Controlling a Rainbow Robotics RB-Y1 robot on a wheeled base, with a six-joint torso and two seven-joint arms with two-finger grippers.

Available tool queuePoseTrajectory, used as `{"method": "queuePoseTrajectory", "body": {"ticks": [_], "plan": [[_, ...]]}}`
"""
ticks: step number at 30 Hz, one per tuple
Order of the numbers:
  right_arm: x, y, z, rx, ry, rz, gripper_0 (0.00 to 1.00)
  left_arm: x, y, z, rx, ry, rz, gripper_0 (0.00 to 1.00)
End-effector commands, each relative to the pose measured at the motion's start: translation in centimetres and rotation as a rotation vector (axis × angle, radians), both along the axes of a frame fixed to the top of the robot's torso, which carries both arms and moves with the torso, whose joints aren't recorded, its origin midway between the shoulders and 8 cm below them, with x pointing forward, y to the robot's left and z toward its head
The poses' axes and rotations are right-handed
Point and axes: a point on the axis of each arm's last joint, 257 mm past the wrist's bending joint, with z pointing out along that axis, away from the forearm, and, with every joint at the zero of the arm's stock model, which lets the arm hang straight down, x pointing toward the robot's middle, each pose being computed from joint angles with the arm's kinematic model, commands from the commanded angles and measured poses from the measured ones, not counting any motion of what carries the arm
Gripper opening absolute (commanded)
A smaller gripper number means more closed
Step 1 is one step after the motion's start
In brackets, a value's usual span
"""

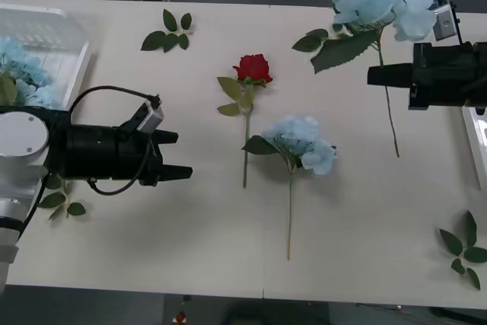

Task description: Put the red flowers into the right box and the blue flowers into the left box

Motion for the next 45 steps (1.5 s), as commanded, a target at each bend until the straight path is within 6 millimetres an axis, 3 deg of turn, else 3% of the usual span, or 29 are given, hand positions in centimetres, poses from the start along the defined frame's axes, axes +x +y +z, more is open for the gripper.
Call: {"method": "queuePoseTrajectory", "body": {"ticks": [1, 4, 10, 14, 20, 29, 35, 42, 43, 44, 45], "plan": [[-1.6, 1.7, 2.5, 0.020, -0.161, 0.106, 0.00, -0.6, -2.0, -0.2, -0.029, -0.019, -0.021, 0.94], [-2.5, 2.6, 2.6, 0.047, -0.170, 0.148, 0.00, -1.0, -3.0, 0.1, -0.053, -0.016, -0.037, 0.94], [-4.6, 4.4, 3.1, 0.150, -0.162, 0.228, 0.00, -2.4, -9.4, 4.4, -0.244, -0.014, -0.126, 0.94], [-6.0, 5.7, 3.5, 0.223, -0.164, 0.278, 0.00, -1.8, -13.3, 6.7, -0.364, -0.016, -0.093, 0.93], [-6.8, 7.7, 4.5, 0.310, -0.171, 0.317, 0.00, -0.8, -16.4, 8.8, -0.431, -0.037, -0.063, 0.94], [-7.2, 10.4, 5.5, 0.409, -0.174, 0.341, 0.00, -1.5, -19.8, 11.5, -0.459, -0.060, -0.131, 0.94], [-7.3, 11.9, 5.9, 0.466, -0.168, 0.346, 0.00, -1.6, -21.5, 11.8, -0.473, -0.056, -0.124, 0.94], [-7.1, 12.5, 6.0, 0.477, -0.164, 0.340, 0.00, -1.9, -22.5, 12.3, -0.507, -0.034, -0.116, 0.94], [-7.1, 12.6, 6.1, 0.476, -0.166, 0.343, 0.00, -2.0, -22.7, 12.5, -0.512, -0.032, -0.119, 0.84], [-7.1, 12.6, 6.1, 0.476, -0.164, 0.344, 0.00, -2.0, -22.7, 12.5, -0.514, -0.030, -0.121, 0.40], [-7.1, 12.6, 6.1, 0.475, -0.165, 0.344, 0.00, -2.0, -22.7, 12.6, -0.520, -0.025, -0.119, 0.07]]}}
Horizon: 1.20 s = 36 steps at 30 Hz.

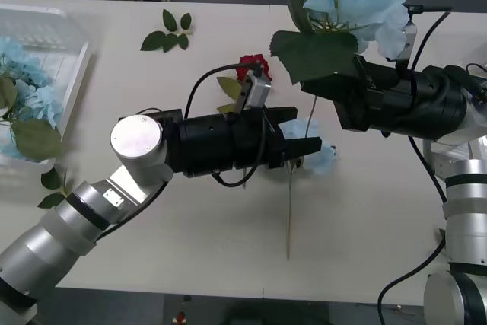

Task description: Put the red flowers into the right box and the blue flowers into the left box

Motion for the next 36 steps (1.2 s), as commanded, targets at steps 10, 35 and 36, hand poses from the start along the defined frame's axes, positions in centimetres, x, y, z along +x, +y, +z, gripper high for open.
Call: {"method": "queuePoseTrajectory", "body": {"ticks": [10, 35, 36], "plan": [[-0.1, 1.3, 1.4, -0.008, -0.056, 0.016, 0.00, 0.2, -1.3, 2.8, -0.056, -0.029, -0.002, 0.00], [0.4, 1.5, 0.9, -0.026, -0.049, -0.002, 1.00, 4.1, 13.5, -4.2, 0.180, 0.030, 0.159, 0.00], [0.4, 1.5, 1.0, -0.025, -0.050, -0.001, 1.00, 4.3, 14.8, -4.4, 0.197, 0.034, 0.172, 0.00]]}}
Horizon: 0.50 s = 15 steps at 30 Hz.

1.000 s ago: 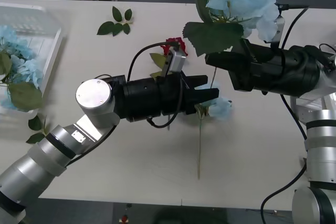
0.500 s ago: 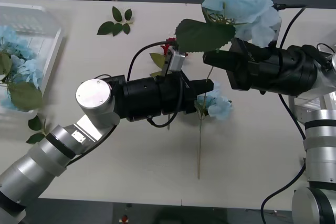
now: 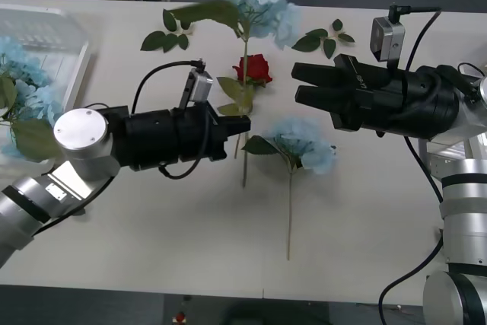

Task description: Put the red flowers into the right box and the blue flowers into the left box

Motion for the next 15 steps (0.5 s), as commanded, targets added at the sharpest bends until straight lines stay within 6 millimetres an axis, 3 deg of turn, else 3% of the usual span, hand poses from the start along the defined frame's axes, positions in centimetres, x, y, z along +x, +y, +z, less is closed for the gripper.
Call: {"method": "queuePoseTrajectory", "body": {"ticks": [1, 8, 15], "plan": [[-0.1, 0.6, 1.5, -0.006, -0.062, 0.010, 1.00, 0.7, 4.8, -1.3, 0.078, -0.005, 0.048, 0.00], [-0.1, 0.6, 1.5, -0.005, -0.062, 0.008, 1.00, 2.3, 10.2, -0.2, 0.105, 0.011, 0.121, 0.00], [0.4, -0.5, 0.9, -0.056, -0.068, -0.014, 1.00, 4.0, 19.2, 1.6, 0.155, -0.004, 0.250, 0.00]]}}
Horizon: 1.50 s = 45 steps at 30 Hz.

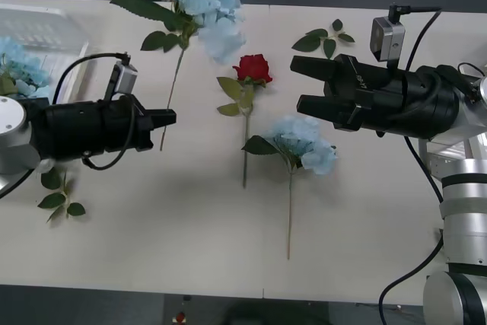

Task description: Put the red flowers into the right box and the blue flowers into the left box

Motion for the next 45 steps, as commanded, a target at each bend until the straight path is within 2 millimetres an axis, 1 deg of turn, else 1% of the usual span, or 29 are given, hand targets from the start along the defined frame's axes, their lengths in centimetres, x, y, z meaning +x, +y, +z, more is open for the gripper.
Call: {"method": "queuePoseTrajectory", "body": {"ticks": [1, 2, 3, 4, 6, 7, 8, 10, 11, 12, 13, 14, 15, 17, 18, 20, 21, 23, 25, 27, 28, 30, 31, 32, 34, 38, 40, 42, 45], "plan": [[0.4, -0.9, 0.8, -0.068, -0.069, -0.013, 1.00, 0.6, 7.4, 2.2, 0.049, -0.041, 0.081, 0.00], [0.3, -1.2, 0.6, -0.078, -0.071, -0.013, 1.00, 0.6, 8.4, 2.3, 0.058, -0.040, 0.092, 0.00], [0.4, -1.7, 0.3, -0.105, -0.076, -0.014, 1.00, 0.7, 10.5, 2.6, 0.082, -0.039, 0.113, 0.00], [0.4, -2.0, 0.1, -0.120, -0.076, -0.018, 1.00, 0.8, 11.6, 2.8, 0.093, -0.037, 0.124, 0.00], [0.7, -3.4, -0.6, -0.181, -0.068, -0.029, 1.00, 1.7, 16.7, 3.9, 0.161, -0.044, 0.179, 0.00], [0.8, -4.1, -1.1, -0.215, -0.031, -0.032, 1.00, 2.1, 18.9, 4.4, 0.203, -0.052, 0.200, 0.00], [0.8, -4.5, -1.4, -0.230, -0.007, -0.032, 1.00, 2.3, 19.9, 4.7, 0.225, -0.057, 0.209, 0.00], [1.0, -6.1, -2.1, -0.291, 0.077, -0.043, 1.00, 3.0, 23.8, 5.6, 0.316, -0.066, 0.243, 0.00], [0.9, -6.5, -2.4, -0.305, 0.105, -0.046, 1.00, 3.3, 24.7, 5.8, 0.337, -0.070, 0.254, 0.00], [0.9, -7.5, -2.9, -0.338, 0.156, -0.054, 1.00, 3.8, 26.9, 6.2, 0.387, -0.077, 0.287, 0.00], [0.9, -8.4, -3.4, -0.368, 0.203, -0.062, 1.00, 4.4, 28.5, 6.6, 0.425, -0.086, 0.315, 0.00], [0.8, -9.0, -3.8, -0.385, 0.228, -0.069, 1.00, 4.7, 29.2, 6.9, 0.444, -0.091, 0.327, 0.00], [0.6, -10.0, -4.4, -0.419, 0.274, -0.077, 1.00, 5.2, 30.5, 7.4, 0.480, -0.099, 0.349, 0.00], [0.3, -11.8, -5.6, -0.458, 0.367, -0.104, 1.00, 5.5, 31.9, 8.0, 0.526, -0.101, 0.363, 0.00], [0.2, -12.1, -5.7, -0.464, 0.392, -0.110, 1.00, 5.6, 32.3, 8.2, 0.535, -0.101, 0.367, 0.00], [-0.2, -13.8, -6.4, -0.488, 0.497, -0.140, 1.00, 6.2, 33.6, 8.9, 0.582, -0.111, 0.389, 0.00], [-0.2, -14.2, -6.5, -0.495, 0.521, -0.150, 1.00, 6.4, 33.9, 9.1, 0.595, -0.114, 0.394, 0.00], [-0.6, -15.8, -7.0, -0.522, 0.617, -0.183, 1.00, 6.6, 34.9, 9.6, 0.643, -0.113, 0.399, 0.00], [-0.8, -17.0, -7.5, -0.549, 0.686, -0.210, 1.00, 6.5, 35.5, 9.6, 0.690, -0.100, 0.388, 0.00], [-1.2, -18.5, -8.2, -0.582, 0.760, -0.246, 1.00, 6.1, 37.2, 9.0, 0.774, -0.072, 0.387, 0.00], [-1.2, -18.9, -8.3, -0.587, 0.777, -0.260, 1.00, 6.0, 37.8, 8.8, 0.794, -0.063, 0.392, 0.00], [-1.4, -20.2, -8.8, -0.608, 0.853, -0.303, 1.00, 5.3, 40.0, 8.3, 0.852, -0.026, 0.412, 0.00], [-1.4, -20.4, -9.0, -0.609, 0.873, -0.312, 1.00, 5.2, 40.3, 8.2, 0.856, -0.018, 0.414, 0.00], [-1.5, -20.9, -9.2, -0.611, 0.913, -0.335, 1.00, 4.7, 41.2, 7.9, 0.873, 0.004, 0.420, 0.00], [-1.6, -21.4, -9.7, -0.626, 0.967, -0.379, 1.00, 4.0, 42.1, 7.4, 0.891, 0.037, 0.423, 0.00], [-2.1, -21.6, -10.8, -0.660, 1.044, -0.464, 1.00, 3.3, 44.0, 7.9, 0.949, 0.063, 0.438, 0.00], [-2.5, -21.4, -11.5, -0.692, 1.050, -0.533, 1.00, 3.0, 45.4, 8.6, 1.000, 0.065, 0.453, 0.00], [-3.0, -21.1, -12.1, -0.721, 1.043, -0.584, 1.00, 2.8, 46.3, 9.2, 1.035, 0.064, 0.463, 0.00], [-3.9, -20.4, -13.0, -0.740, 1.039, -0.662, 1.00, 2.7, 46.8, 9.1, 1.067, 0.072, 0.466, 0.00]]}}
